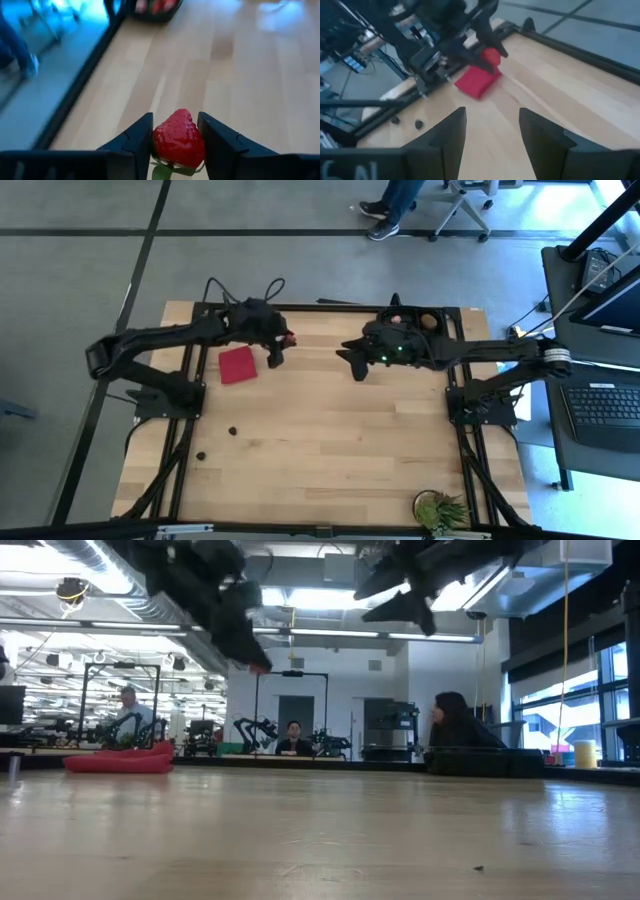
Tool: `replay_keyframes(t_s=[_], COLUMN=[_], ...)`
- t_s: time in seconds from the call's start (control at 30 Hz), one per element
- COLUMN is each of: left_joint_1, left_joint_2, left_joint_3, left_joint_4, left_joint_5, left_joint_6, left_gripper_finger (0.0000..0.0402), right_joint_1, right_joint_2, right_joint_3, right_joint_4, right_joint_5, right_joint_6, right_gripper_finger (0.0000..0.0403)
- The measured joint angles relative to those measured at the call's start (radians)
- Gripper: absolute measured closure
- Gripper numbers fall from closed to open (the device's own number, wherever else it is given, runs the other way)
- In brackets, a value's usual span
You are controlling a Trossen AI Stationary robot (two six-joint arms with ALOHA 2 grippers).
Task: Pick and placing Produce into tupperware
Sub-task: Put the red strawberry into the black bin
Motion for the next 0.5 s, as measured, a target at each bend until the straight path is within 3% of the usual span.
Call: replay_keyframes(t_s=[0.33, 0.5], left_joint_1=[-0.246, -0.345], left_joint_2=[-0.069, -0.066], left_joint_3=[0.002, 0.002], left_joint_4=[0.036, 0.038], left_joint_5=[-0.162, -0.287], left_joint_6=[0.113, 0.142], left_gripper_finger=[0.0264, 0.0269], right_joint_1=[-0.002, -0.003], right_joint_2=[0.176, 0.217], right_joint_3=[0.000, 0.000], right_joint_4=[0.331, 0.344], right_joint_5=[-0.126, -0.125], right_joint_6=[0.053, 0.053], right_gripper_finger=[0.0217, 0.0217])
